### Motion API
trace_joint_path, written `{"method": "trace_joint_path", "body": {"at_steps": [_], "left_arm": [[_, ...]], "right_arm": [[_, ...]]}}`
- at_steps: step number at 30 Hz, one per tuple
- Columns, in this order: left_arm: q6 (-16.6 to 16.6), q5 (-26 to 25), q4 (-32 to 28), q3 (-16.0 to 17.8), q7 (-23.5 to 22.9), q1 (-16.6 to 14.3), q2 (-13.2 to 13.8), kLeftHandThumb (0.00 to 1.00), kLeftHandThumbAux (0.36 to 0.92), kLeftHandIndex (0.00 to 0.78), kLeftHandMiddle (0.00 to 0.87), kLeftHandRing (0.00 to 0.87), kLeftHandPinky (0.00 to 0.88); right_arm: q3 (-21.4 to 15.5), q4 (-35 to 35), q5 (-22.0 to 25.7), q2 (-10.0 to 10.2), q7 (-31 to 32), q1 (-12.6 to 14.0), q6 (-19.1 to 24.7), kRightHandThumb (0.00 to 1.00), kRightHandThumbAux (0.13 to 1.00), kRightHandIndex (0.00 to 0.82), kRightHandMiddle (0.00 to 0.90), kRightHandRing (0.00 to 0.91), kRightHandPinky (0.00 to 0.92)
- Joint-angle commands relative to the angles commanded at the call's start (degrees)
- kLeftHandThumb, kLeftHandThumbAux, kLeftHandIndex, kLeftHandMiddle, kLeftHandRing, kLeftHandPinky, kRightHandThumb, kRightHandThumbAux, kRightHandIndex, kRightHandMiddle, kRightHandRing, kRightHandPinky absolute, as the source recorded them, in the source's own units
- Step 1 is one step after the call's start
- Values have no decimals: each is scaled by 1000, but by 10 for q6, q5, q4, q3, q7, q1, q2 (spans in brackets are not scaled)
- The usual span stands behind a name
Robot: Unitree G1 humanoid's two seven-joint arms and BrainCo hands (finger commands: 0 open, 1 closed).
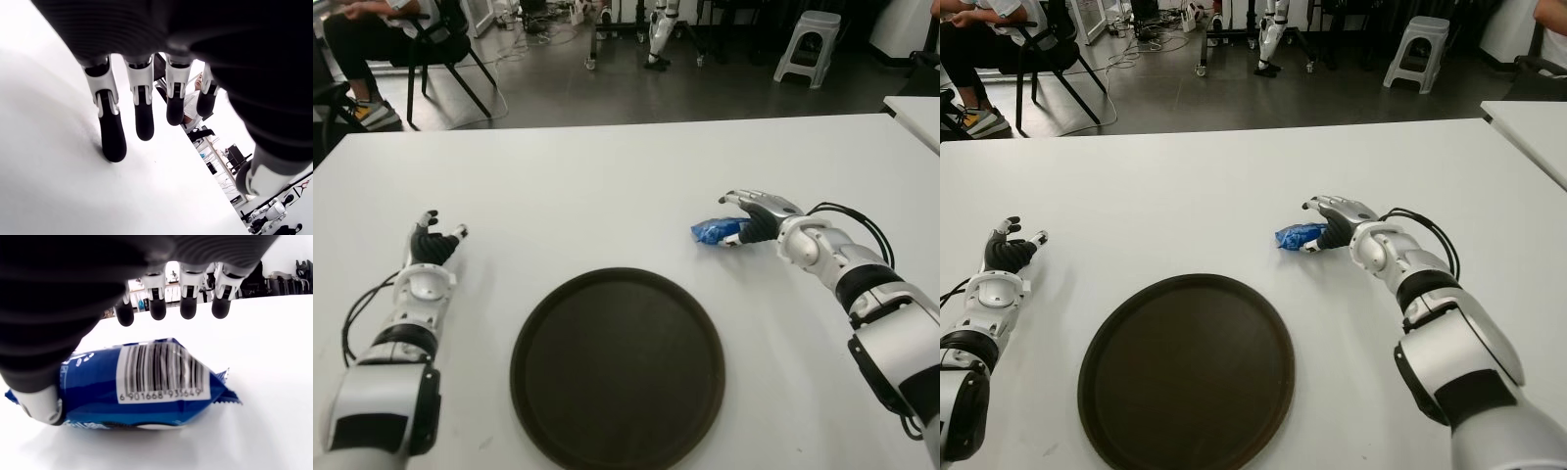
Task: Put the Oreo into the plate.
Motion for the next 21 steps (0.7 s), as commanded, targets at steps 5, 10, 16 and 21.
{"method": "trace_joint_path", "body": {"at_steps": [5, 10, 16, 21], "left_arm": [[1, 6, 0, -4, 8, -1, 0, 372, 588, 8, 146, 176, 166], [3, 12, 0, -10, 16, -2, -1, 375, 601, 27, 161, 181, 153], [4, 9, 1, -9, 14, -2, -1, 380, 594, 11, 143, 161, 137], [3, -1, 1, 0, 7, -2, -2, 390, 587, 1, 129, 154, 151]], "right_arm": [[-1, -2, 1, 2, 8, -3, -4, 172, 546, 0, 0, 36, 99], [-3, -3, 3, 2, 15, -5, -12, 166, 544, 0, 0, 42, 106], [-3, -6, 2, -1, 21, -6, -20, 184, 550, 0, 0, 34, 105], [-3, -7, 2, -1, 21, -7, -22, 207, 547, 0, 0, 32, 100]]}}
